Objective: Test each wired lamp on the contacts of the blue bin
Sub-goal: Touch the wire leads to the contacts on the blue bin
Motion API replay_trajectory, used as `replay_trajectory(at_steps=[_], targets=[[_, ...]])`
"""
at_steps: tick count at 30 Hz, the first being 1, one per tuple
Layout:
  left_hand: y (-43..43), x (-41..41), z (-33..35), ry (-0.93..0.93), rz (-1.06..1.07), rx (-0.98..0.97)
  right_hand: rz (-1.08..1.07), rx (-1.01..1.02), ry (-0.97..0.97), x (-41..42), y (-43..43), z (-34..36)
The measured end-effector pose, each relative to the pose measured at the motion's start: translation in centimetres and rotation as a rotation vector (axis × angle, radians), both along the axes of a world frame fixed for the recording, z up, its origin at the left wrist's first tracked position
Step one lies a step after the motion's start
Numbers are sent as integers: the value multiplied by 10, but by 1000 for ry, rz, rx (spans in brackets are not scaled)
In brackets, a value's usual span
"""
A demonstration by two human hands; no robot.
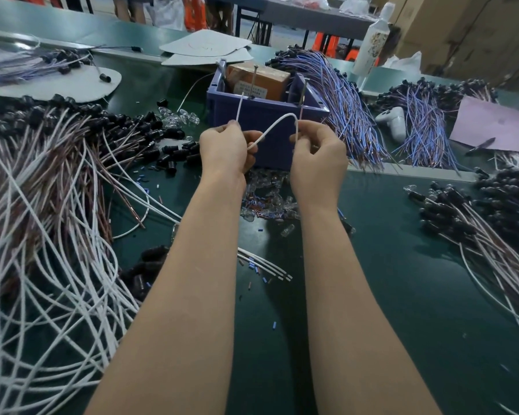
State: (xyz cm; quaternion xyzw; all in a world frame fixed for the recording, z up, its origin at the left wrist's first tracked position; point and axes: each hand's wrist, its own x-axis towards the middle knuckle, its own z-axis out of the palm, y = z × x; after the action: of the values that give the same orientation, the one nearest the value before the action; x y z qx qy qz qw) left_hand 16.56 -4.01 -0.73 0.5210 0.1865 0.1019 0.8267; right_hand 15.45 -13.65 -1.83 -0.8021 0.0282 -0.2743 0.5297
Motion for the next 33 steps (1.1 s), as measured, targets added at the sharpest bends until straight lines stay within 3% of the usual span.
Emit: replay_trajectory(at_steps=[33], targets=[[-12,-1,1,-12,-54,-92,9,-4,-18,-1,3,-1]])
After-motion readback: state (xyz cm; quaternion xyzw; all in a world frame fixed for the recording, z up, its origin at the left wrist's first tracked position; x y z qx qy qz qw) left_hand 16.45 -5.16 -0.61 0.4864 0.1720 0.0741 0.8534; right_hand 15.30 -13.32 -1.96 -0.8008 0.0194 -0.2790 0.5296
